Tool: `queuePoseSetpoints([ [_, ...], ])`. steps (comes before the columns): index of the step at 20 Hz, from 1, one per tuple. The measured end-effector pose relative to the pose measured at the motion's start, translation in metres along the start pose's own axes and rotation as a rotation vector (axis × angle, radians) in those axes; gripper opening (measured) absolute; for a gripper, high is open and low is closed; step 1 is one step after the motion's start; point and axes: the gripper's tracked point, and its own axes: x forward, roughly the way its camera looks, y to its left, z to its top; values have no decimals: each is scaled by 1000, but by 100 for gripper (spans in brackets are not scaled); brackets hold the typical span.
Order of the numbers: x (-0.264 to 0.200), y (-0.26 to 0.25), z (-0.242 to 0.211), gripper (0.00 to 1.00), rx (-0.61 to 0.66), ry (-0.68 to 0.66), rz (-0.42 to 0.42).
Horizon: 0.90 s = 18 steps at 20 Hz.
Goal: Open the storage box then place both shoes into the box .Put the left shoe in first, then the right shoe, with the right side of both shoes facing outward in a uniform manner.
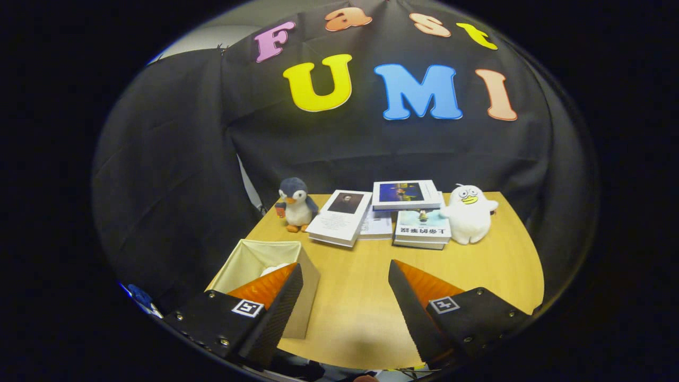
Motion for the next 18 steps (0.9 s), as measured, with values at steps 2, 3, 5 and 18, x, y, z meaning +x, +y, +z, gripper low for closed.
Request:
queuePoseSetpoints([
  [2, -20, -25, 6, 98, 9, -42, -35],
  [3, -29, -37, 10, 98, 9, -66, -50],
  [5, -48, -60, 19, 98, 1, -123, -85],
  [18, -144, -137, 56, 97, -45, -444, -252],
])
